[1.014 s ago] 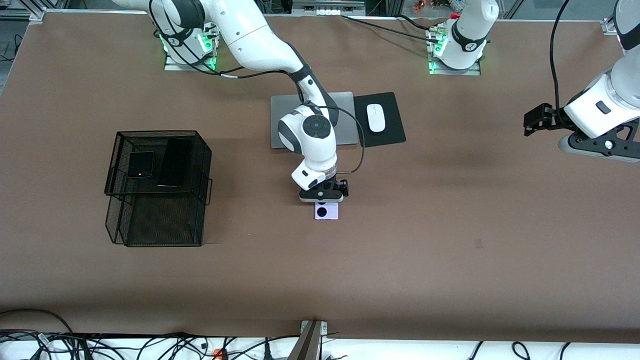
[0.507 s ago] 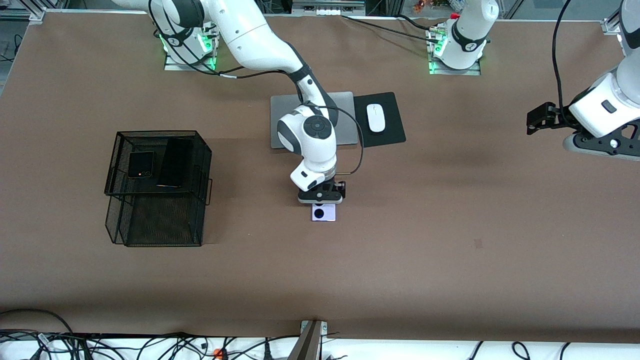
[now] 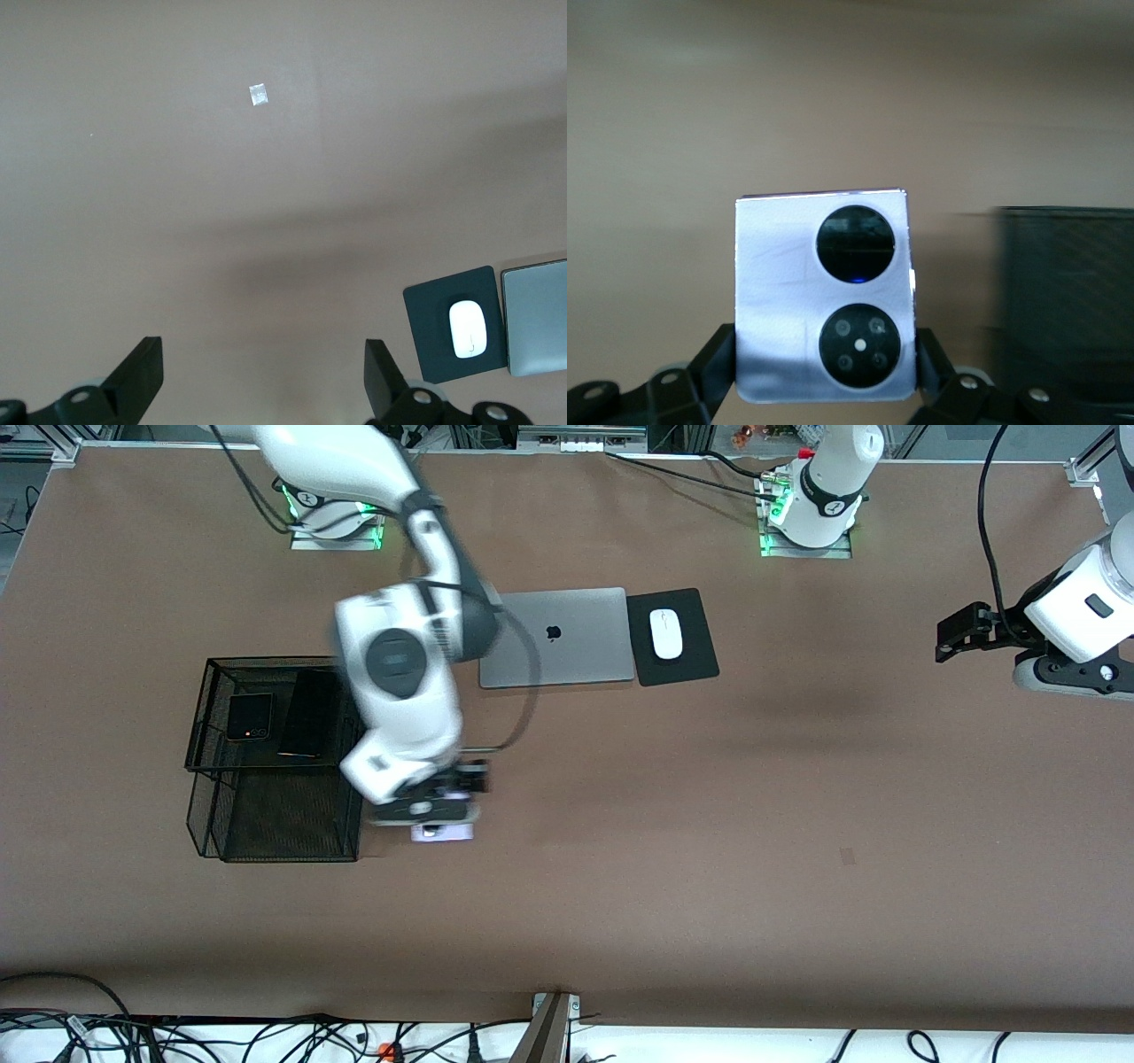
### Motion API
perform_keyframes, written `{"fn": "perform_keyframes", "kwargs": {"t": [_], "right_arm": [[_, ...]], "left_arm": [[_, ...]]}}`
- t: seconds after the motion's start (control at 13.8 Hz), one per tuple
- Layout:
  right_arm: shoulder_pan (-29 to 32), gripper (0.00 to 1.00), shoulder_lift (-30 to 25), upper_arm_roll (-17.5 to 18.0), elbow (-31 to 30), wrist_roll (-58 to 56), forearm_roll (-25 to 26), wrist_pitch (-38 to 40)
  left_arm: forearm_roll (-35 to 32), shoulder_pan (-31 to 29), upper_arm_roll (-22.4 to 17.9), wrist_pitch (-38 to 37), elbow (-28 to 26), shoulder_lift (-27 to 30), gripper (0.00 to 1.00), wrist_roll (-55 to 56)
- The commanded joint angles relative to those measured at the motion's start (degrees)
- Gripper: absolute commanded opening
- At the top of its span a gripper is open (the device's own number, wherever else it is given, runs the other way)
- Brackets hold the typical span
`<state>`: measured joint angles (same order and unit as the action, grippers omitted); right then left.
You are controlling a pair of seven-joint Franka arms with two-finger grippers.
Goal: Place phones with both arms
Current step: 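Carry the white phone with the right gripper over the mesh basket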
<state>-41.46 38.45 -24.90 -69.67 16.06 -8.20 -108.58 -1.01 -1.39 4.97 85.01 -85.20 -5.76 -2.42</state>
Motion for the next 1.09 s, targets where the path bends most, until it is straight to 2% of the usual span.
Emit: {"fn": "perform_keyframes", "kwargs": {"t": [0.0, 0.14, 0.29, 0.43, 0.65, 1.01], "right_arm": [[8.91, 0.16, -3.38, 1.6, -3.19, -12.24, -0.77, 5.55], [14.63, 0.16, -3.3, 1.6, -5.82, -18.85, -1.46, 5.4], [17.64, 0.16, -2.95, 1.6, -9.5, -19.84, -7.07, 2.86], [17.64, 0.16, -3.03, 1.6, -13.98, -19.84, -7.8, -2.4], [18.52, 0.17, -2.68, 1.6, -17.34, -19.84, -7.88, -7.17], [18.87, 0.18, -2.51, 1.6, -20.06, -19.05, -8.32, -6.48]], "left_arm": [[1.27, -0.19, -0.14, -1.25, 0.73, 0.22, 1.0, 0.58], [1.27, -0.1, -0.14, -1.25, 0.82, 0.22, 1.0, 0.58], [1.36, -0.1, -0.05, -1.16, 1.26, 0.22, 1.0, 0.58], [0.84, 0.07, -0.05, -1.16, 3.36, -0.48, 1.0, 0.75], [0.74, 0.07, 0.04, -1.16, 3.37, -0.48, 1.0, 0.58], [0.74, -0.02, -0.05, -1.25, 3.11, -0.48, 1.0, 0.31]]}}
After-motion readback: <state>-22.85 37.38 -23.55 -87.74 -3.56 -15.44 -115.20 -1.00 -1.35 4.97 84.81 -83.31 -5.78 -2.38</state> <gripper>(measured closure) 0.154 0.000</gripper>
